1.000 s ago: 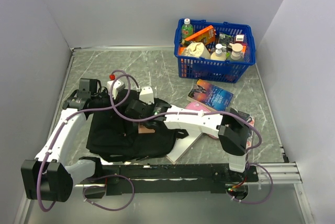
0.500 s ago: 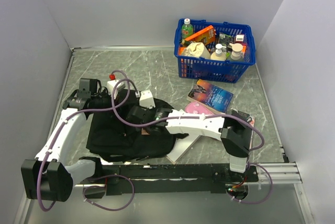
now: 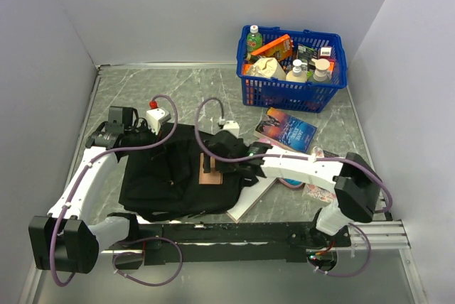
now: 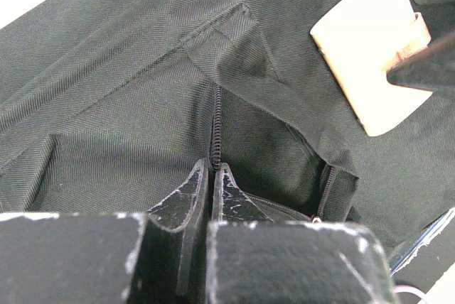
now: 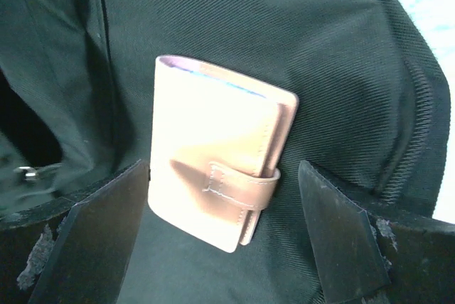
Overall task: Pack the student bag
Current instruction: Adjust the personal item in the student bag, then pick up the personal item from the student bag.
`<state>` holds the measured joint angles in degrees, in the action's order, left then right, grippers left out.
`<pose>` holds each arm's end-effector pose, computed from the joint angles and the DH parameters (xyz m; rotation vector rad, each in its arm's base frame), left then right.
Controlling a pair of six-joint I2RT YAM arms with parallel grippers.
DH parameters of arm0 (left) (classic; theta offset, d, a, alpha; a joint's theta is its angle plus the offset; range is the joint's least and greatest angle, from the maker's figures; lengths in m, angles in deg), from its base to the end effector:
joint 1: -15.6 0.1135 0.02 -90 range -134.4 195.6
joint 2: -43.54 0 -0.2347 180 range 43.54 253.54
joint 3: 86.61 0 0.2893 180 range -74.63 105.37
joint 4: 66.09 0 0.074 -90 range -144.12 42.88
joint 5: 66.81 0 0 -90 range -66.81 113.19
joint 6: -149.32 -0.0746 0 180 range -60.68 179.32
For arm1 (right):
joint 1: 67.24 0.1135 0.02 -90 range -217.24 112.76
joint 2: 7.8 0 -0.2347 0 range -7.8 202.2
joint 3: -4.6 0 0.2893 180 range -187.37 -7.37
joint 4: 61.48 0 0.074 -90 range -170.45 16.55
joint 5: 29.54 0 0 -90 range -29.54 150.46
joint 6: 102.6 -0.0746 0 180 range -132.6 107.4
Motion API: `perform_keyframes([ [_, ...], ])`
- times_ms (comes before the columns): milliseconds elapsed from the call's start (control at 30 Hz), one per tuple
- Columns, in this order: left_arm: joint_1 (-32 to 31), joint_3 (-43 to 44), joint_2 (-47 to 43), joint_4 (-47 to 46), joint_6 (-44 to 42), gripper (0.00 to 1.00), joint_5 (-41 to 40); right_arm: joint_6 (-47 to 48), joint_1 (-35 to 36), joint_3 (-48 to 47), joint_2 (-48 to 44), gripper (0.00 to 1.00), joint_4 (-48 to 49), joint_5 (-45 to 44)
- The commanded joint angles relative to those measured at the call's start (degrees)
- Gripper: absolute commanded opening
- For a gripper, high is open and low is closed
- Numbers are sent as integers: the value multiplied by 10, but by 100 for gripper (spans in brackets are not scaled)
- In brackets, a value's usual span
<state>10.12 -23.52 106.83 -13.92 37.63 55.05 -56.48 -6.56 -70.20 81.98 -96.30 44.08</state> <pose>0.2826 -0.0667 0.2134 0.7790 2.2447 -0.5547 0.2106 0.3319 0.1622 -0.2303 2.4430 0.4935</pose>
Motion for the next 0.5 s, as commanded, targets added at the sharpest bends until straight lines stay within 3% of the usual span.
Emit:
perform_keyframes([
  [0,-1,11,-4,-15,4,1,23,-31,-43,27,-18,93,45,107],
  [300,-1,18,-1,-12,3,1,22,-60,-81,72,17,92,116,182],
  [467,-1,21,4,-14,3,1,23,-66,-99,157,-15,88,265,227],
])
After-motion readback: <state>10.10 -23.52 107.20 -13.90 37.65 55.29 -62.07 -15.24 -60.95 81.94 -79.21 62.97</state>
